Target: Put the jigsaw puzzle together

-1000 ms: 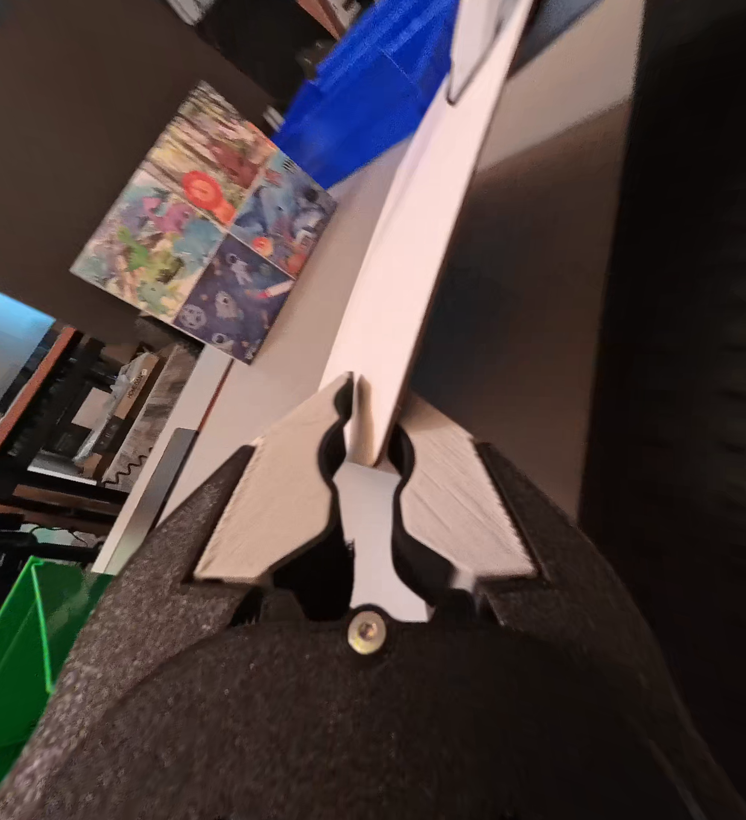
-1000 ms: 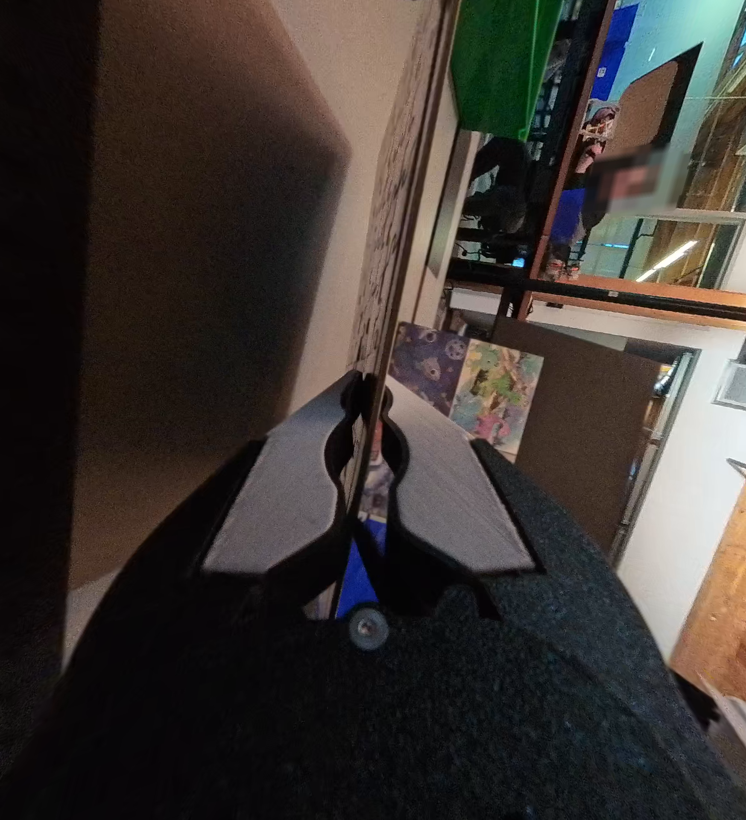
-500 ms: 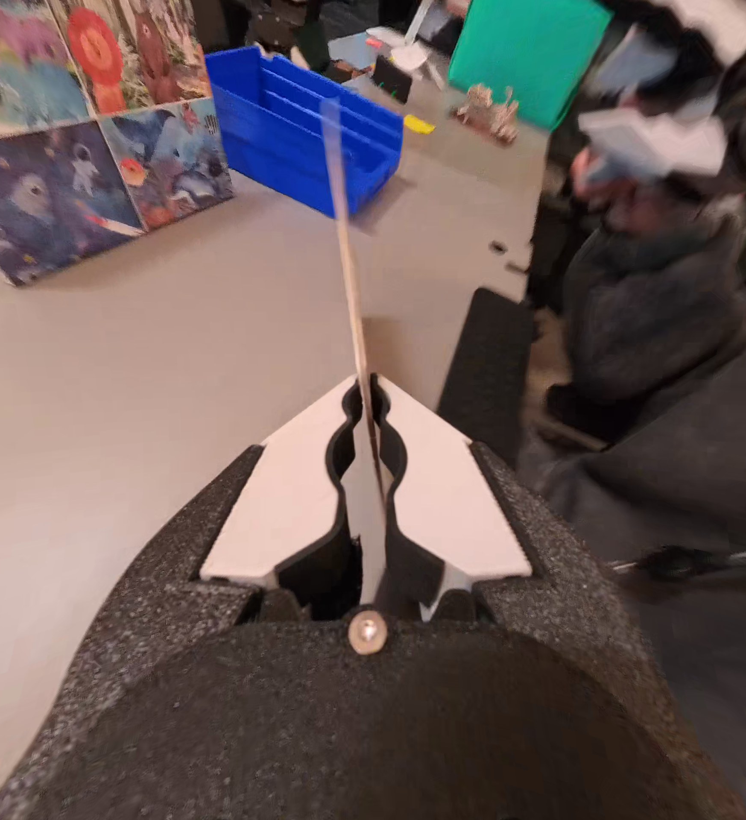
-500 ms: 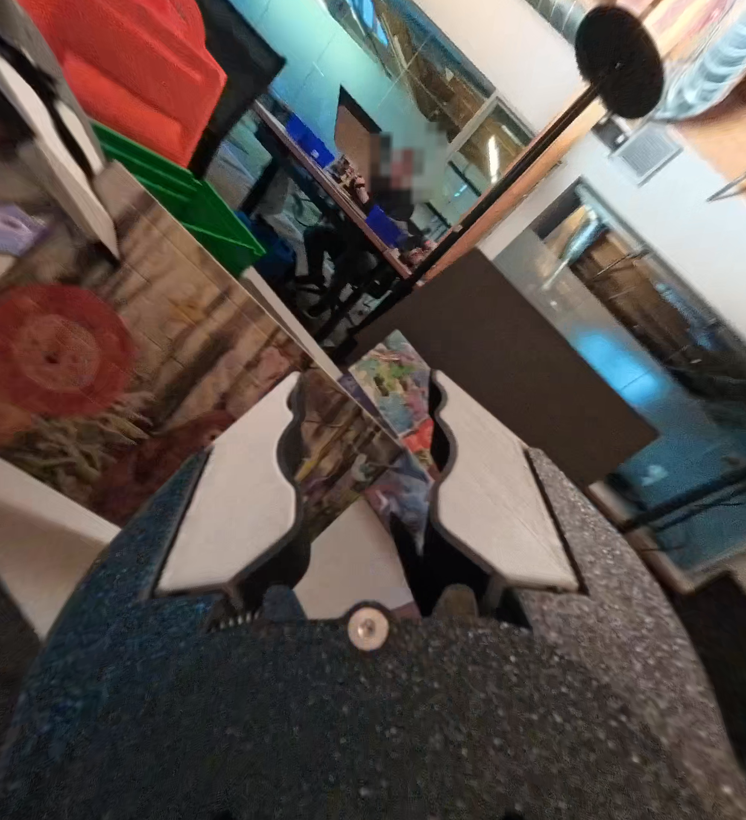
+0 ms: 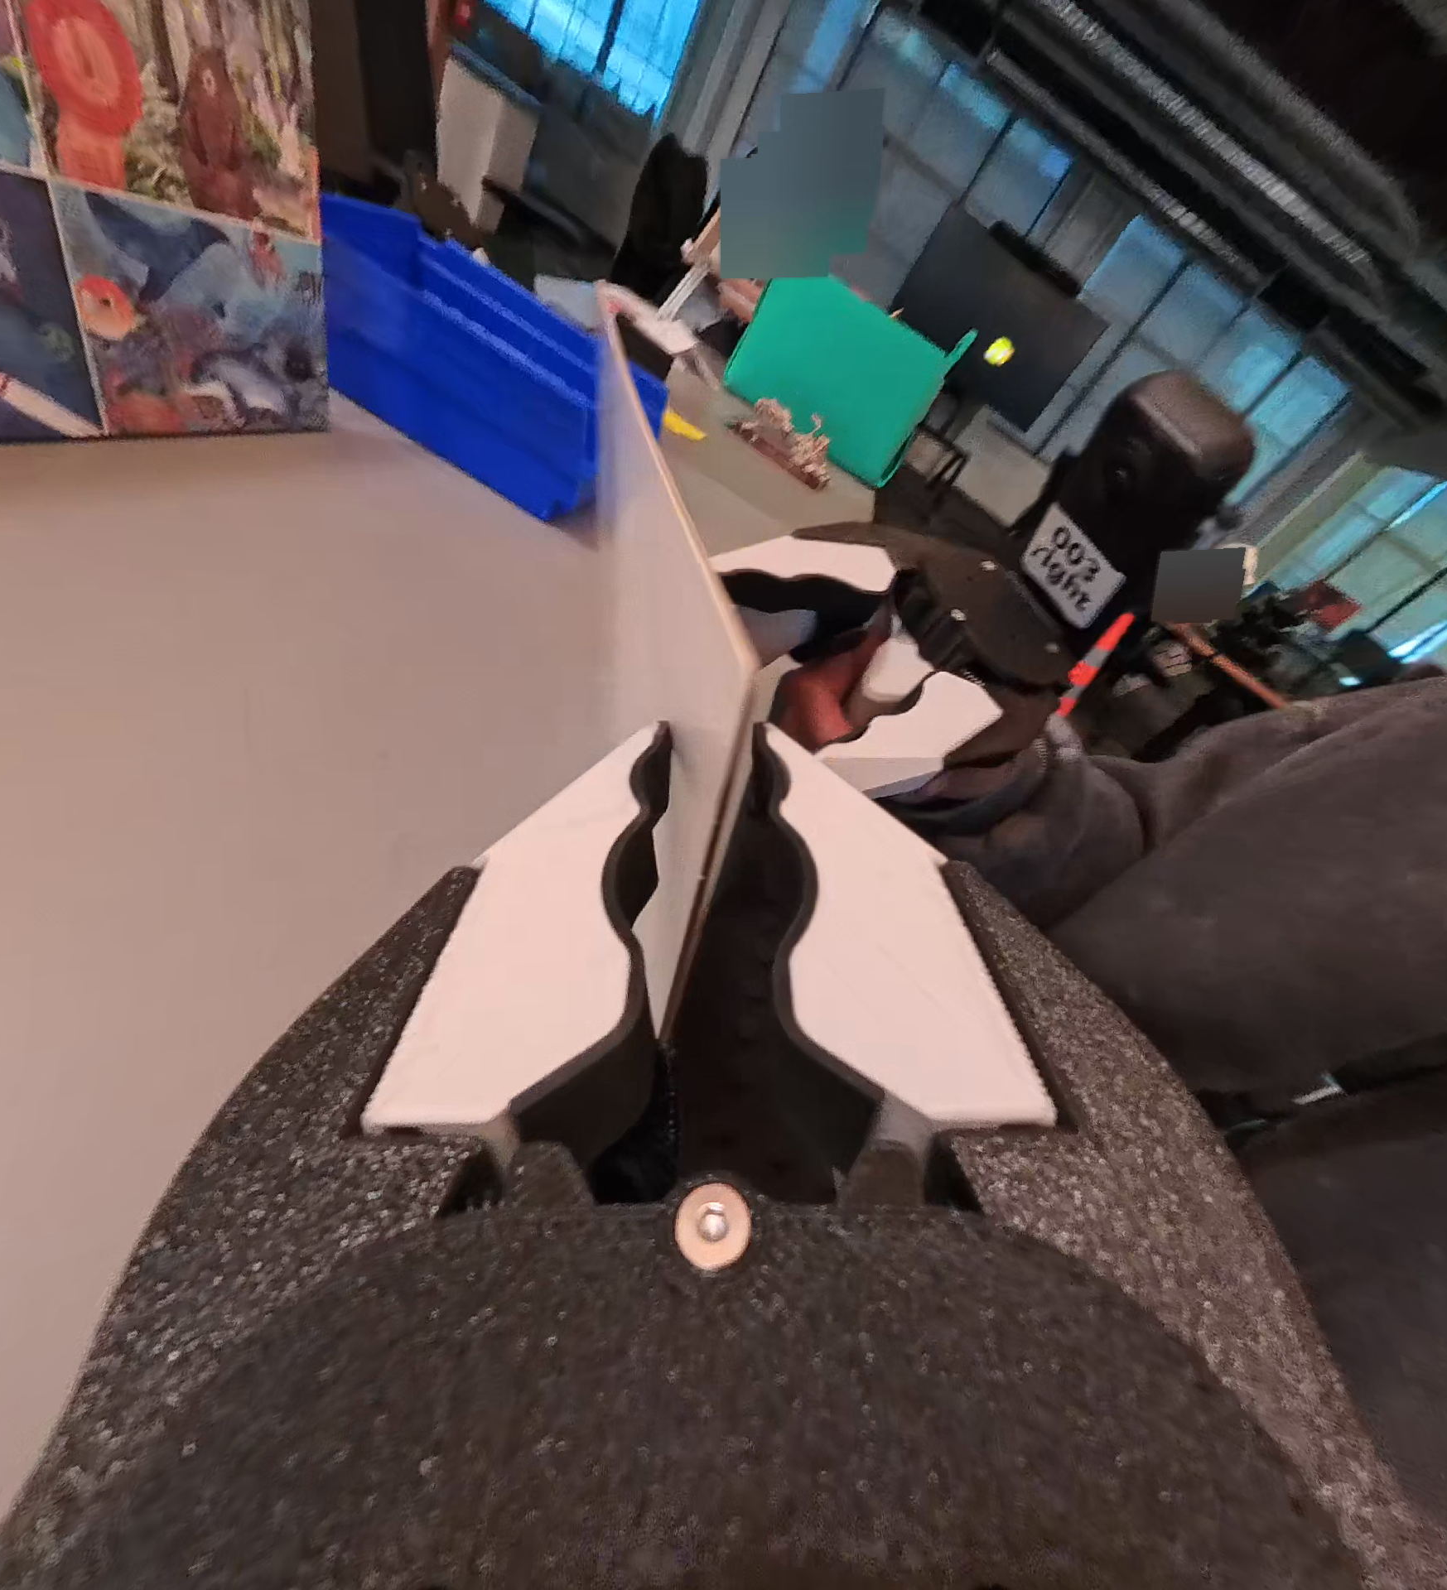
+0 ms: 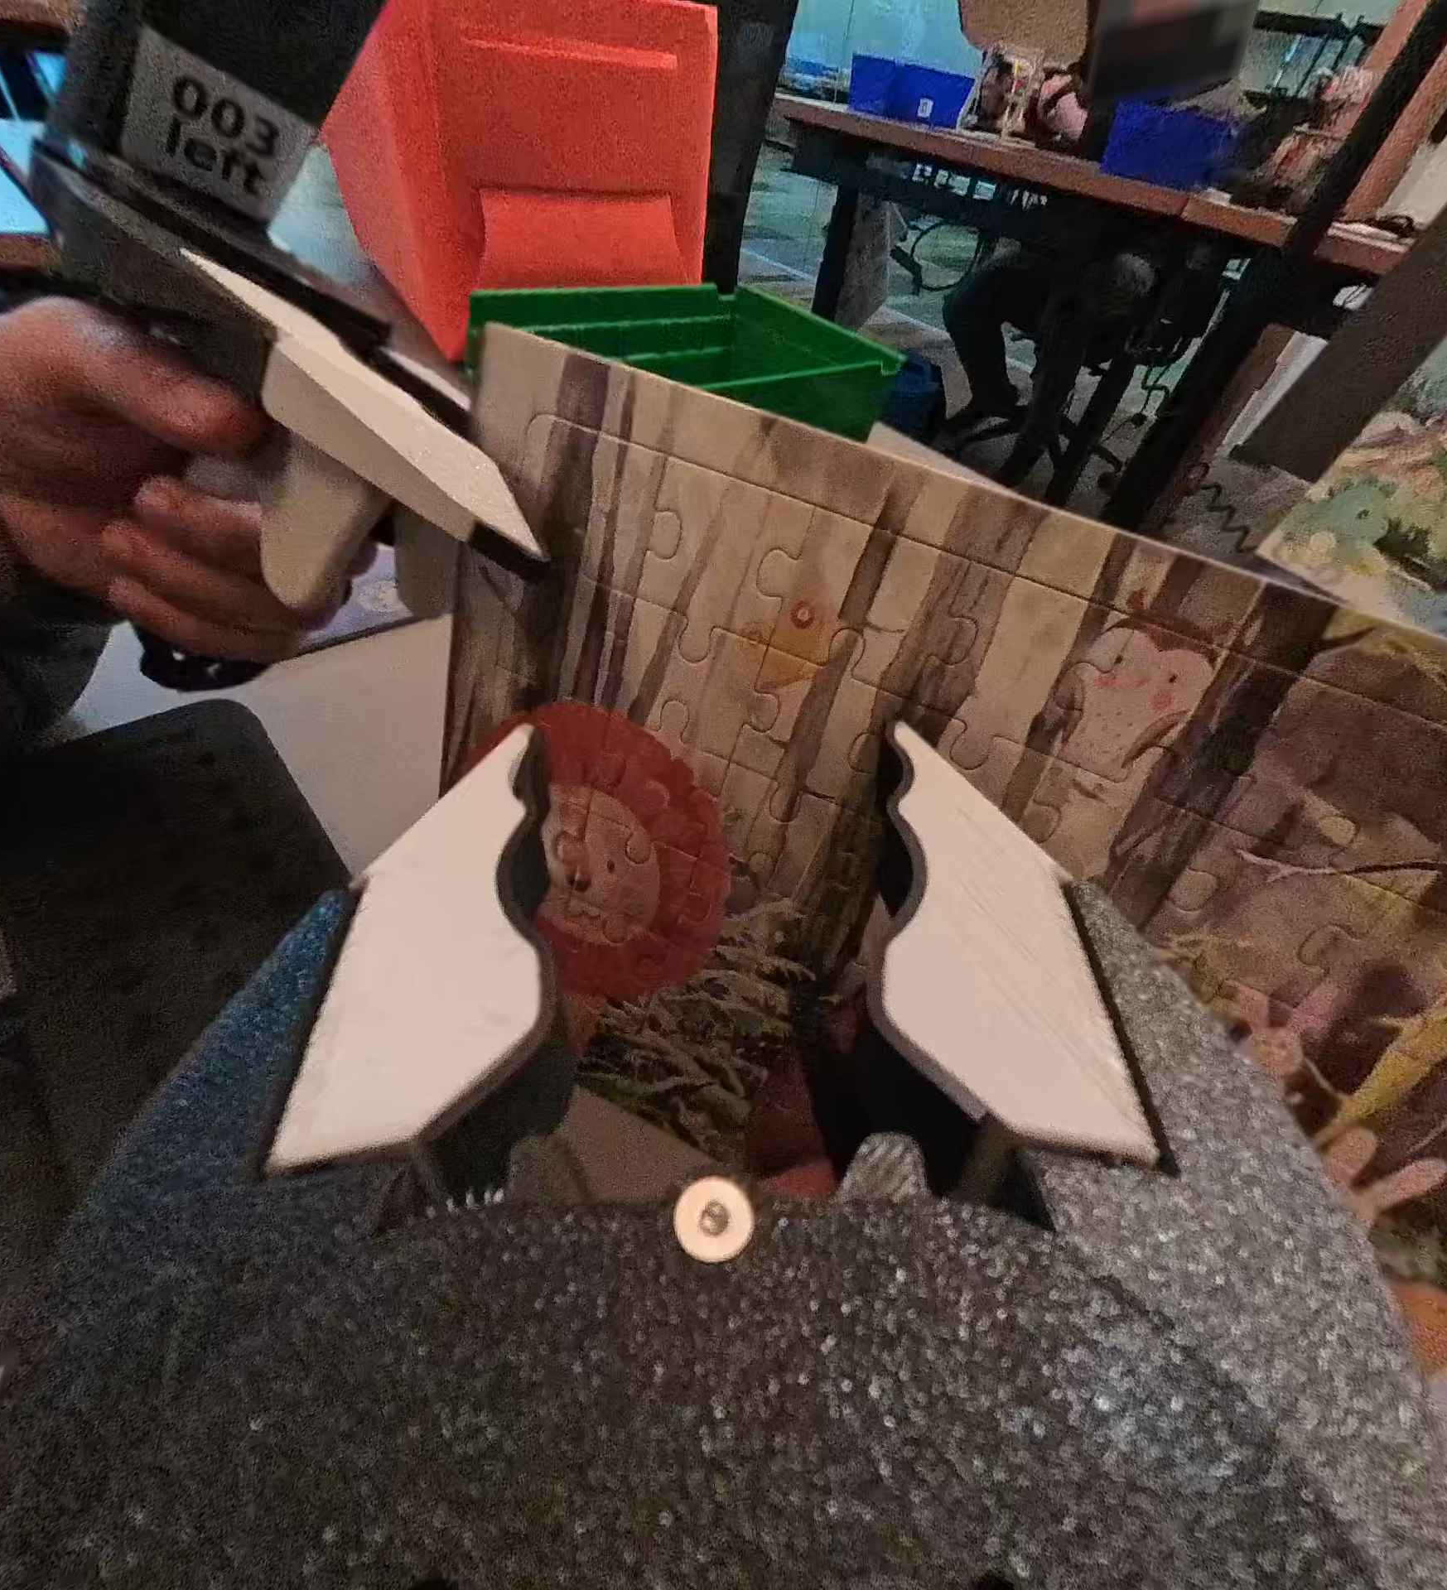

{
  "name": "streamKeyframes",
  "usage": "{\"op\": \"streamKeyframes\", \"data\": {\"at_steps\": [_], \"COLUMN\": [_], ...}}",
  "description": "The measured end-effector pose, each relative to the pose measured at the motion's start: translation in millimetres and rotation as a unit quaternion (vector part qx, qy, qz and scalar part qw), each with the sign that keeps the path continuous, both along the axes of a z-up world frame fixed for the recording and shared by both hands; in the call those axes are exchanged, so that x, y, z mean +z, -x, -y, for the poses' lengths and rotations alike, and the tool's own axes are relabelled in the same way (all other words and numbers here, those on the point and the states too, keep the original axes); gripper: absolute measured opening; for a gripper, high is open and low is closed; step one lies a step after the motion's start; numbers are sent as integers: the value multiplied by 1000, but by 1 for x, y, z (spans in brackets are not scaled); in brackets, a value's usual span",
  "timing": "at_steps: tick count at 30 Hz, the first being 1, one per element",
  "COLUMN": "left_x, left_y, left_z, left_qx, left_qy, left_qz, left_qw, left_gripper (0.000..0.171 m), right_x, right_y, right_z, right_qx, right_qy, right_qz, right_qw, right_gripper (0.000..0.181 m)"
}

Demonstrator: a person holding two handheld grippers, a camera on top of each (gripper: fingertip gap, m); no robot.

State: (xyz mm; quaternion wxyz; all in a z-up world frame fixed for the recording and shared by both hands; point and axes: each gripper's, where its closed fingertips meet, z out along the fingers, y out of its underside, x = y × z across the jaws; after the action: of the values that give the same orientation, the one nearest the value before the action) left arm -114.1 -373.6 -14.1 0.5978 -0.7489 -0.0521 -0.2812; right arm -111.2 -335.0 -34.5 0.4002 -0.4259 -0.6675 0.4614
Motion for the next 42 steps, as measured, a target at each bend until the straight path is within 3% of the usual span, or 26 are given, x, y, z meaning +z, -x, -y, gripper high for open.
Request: {"op": "streamKeyframes", "data": {"at_steps": [4,9,13,17,20,23,27,33,37,42], "left_x": [14,10,14,13,20,16,18,22,24,22], "left_y": [0,13,24,28,19,12,5,2,-5,12], "left_z": [15,38,57,58,54,51,53,54,54,53], "left_qx": [-9,20,41,44,27,23,2,-28,-49,-34], "left_qy": [-54,-69,-80,-54,-61,-62,-90,-107,-114,-123], "left_qz": [25,5,4,-40,-44,-62,-20,30,36,118], "left_qw": [998,997,996,997,997,996,996,993,992,985], "left_gripper": [18,17,9,6,7,7,9,15,14,11], "right_x": [2,-2,15,62,50,40,44,43,40,40], "right_y": [10,22,25,15,32,39,35,30,29,20], "right_z": [12,20,30,53,59,69,73,63,64,65], "right_qx": [3,-4,7,129,125,116,113,126,139,159], "right_qy": [-14,-11,-47,-10,-85,-91,-64,-144,-183,-245], "right_qz": [-1,6,-32,-45,3,-9,-45,-70,-77,-92], "right_qw": [1000,1000,998,991,988,989,991,979,970,952], "right_gripper": [82,82,80,80,88,97,96,82,81,76]}}
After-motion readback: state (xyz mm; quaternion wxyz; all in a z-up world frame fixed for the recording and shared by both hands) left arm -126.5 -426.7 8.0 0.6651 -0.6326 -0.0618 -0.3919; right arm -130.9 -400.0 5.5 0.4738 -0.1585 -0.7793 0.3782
